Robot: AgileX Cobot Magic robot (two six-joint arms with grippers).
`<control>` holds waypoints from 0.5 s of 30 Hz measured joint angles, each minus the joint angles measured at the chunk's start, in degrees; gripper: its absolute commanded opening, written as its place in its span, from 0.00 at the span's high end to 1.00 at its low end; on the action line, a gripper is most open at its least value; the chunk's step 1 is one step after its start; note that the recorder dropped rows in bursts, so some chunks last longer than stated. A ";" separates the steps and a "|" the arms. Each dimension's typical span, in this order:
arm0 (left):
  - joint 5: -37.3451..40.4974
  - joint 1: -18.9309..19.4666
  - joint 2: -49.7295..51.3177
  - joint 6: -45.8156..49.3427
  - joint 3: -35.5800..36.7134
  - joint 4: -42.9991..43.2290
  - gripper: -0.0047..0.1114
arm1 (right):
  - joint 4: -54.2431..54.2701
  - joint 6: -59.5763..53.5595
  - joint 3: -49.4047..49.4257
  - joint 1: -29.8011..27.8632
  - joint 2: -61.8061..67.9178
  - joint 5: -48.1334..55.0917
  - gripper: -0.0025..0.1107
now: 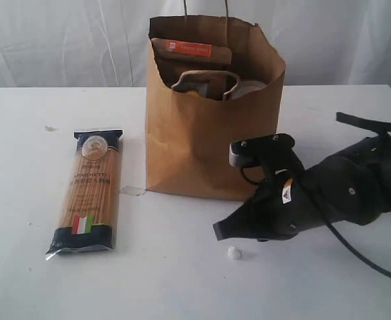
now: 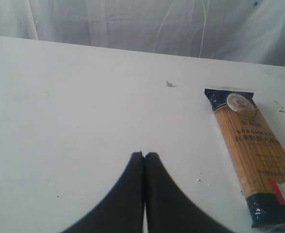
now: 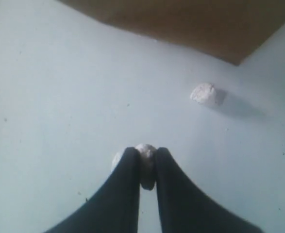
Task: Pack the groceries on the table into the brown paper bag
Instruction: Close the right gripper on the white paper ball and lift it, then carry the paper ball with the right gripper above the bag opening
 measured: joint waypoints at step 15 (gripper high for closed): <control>0.00 0.00 0.00 0.00 0.00 0.00 0.96 | 3.76 -3.35 4.29 0.44 -21.18 25.52 0.98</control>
